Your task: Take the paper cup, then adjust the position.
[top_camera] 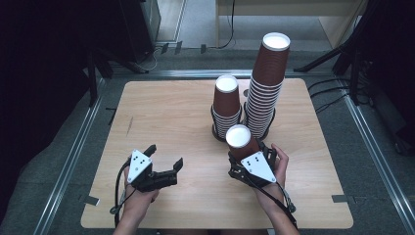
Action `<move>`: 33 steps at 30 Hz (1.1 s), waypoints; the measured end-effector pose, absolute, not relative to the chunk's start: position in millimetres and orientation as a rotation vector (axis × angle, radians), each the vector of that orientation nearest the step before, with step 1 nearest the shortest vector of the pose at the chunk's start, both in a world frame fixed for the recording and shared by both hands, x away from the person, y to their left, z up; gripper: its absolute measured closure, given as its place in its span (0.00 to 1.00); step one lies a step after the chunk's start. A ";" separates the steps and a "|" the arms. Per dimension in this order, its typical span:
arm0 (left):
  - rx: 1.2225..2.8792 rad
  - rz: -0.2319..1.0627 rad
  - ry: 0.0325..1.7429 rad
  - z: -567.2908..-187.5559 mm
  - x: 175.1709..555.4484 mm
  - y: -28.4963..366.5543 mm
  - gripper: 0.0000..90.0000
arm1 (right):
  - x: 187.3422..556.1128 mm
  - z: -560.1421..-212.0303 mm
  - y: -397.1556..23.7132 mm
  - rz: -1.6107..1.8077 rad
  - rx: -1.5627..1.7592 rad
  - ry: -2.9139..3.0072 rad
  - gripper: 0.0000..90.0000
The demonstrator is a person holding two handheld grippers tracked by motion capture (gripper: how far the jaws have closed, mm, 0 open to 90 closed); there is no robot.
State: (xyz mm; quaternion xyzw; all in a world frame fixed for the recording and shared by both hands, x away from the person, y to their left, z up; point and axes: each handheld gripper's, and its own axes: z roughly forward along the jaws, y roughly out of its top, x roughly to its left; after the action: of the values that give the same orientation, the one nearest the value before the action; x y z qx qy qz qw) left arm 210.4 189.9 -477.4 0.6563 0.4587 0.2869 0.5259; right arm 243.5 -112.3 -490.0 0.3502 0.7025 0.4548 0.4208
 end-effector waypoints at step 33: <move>1.663 0.519 0.949 -465.8 198.1 149.1 0.00 | 236.6 -513.2 -91.7 0.929 0.534 1.872 0.12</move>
State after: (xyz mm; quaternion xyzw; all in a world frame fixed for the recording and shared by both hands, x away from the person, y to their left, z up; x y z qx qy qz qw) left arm 198.1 149.1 -465.8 0.7017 0.4006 0.2191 0.5469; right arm 236.6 -91.7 -513.2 0.2184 0.7649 0.3794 0.4725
